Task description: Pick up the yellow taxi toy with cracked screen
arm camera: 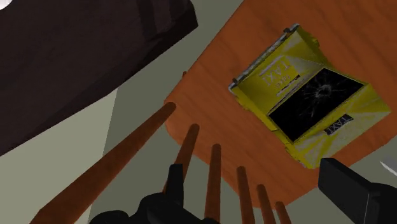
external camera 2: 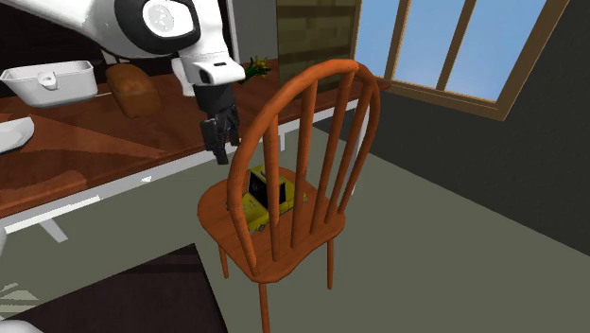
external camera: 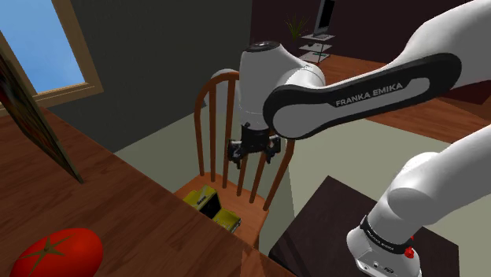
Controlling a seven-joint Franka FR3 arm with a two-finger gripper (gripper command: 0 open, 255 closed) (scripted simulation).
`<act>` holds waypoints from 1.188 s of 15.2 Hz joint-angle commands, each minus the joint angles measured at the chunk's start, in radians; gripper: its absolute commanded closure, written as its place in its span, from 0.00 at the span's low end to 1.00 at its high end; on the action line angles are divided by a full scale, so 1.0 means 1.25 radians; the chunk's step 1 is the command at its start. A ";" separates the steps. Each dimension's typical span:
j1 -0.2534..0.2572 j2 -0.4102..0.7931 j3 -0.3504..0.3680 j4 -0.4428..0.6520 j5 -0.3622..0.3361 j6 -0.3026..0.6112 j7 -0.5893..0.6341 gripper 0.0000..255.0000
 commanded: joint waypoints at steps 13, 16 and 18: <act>0.016 0.580 0.103 0.300 -0.357 0.098 0.675 0.00; 0.078 0.688 0.055 0.394 -0.405 0.091 0.770 0.00; 0.111 0.744 0.029 0.451 -0.422 0.087 0.814 0.00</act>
